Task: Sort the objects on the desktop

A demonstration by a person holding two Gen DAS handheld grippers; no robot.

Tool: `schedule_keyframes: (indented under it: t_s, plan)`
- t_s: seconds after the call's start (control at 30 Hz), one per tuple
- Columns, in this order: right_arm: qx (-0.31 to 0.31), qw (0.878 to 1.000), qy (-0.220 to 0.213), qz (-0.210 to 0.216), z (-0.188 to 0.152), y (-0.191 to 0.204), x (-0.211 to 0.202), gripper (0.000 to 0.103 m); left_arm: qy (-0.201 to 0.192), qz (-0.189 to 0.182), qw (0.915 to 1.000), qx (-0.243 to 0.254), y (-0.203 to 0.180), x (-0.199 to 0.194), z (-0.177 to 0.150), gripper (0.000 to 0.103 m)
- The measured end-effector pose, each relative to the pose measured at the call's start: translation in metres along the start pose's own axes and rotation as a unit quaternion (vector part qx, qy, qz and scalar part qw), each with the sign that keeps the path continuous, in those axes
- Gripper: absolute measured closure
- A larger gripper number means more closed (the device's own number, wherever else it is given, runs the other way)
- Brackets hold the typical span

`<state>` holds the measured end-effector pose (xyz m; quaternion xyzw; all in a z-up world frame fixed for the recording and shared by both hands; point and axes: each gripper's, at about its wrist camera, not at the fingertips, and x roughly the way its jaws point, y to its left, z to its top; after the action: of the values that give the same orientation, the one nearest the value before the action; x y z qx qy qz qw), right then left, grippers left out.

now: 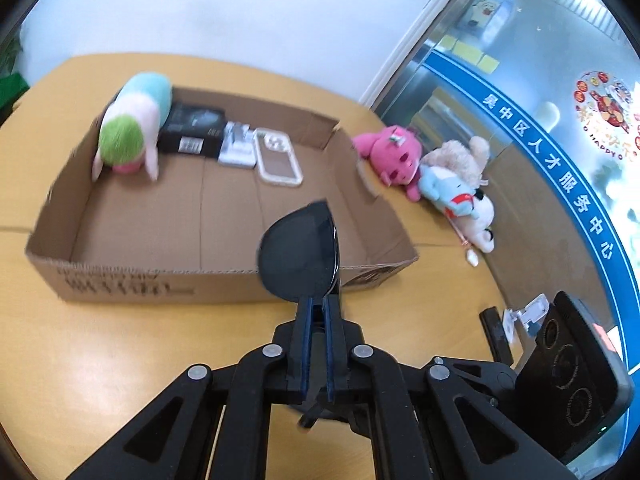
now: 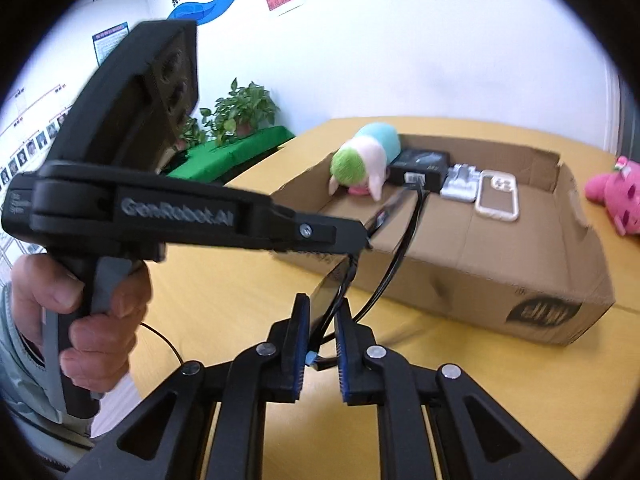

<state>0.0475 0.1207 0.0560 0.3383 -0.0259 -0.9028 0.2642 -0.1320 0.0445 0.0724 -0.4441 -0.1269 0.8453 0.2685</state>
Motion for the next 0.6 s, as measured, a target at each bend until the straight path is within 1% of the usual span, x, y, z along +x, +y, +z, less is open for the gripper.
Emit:
schedule_keyframes:
  t_s: [0.1,0.23,0.37,0.43,0.53,0.6]
  plan:
    - [0.009,1.000,-0.006,0.008,0.010,-0.007,-0.003,0.094,-0.008,-0.003,0.9999,0.015,-0.011,-0.004,0.014,0.103]
    - [0.008,1.000,-0.010,0.008,0.014,-0.010,-0.004,0.094,-0.011,-0.010,0.9995,0.028,-0.024,-0.002,0.028,0.103]
    - [0.020,1.000,-0.012,0.010,0.016,-0.021,-0.004,0.094,-0.010,-0.012,0.9995,0.026,-0.021,0.003,0.032,0.103]
    - [0.046,0.999,-0.003,0.018,0.006,-0.033,-0.001,0.095,-0.002,-0.015,0.9997,0.020,-0.015,0.008,0.029,0.103]
    - [0.099,0.995,0.013,0.025,-0.019,-0.056,0.001,0.097,0.018,-0.015,0.9996,0.014,-0.004,0.019,0.017,0.103]
    - [0.158,0.987,0.025,0.033,-0.045,-0.078,0.002,0.097,0.032,-0.015,0.9993,0.013,0.001,0.028,0.007,0.103]
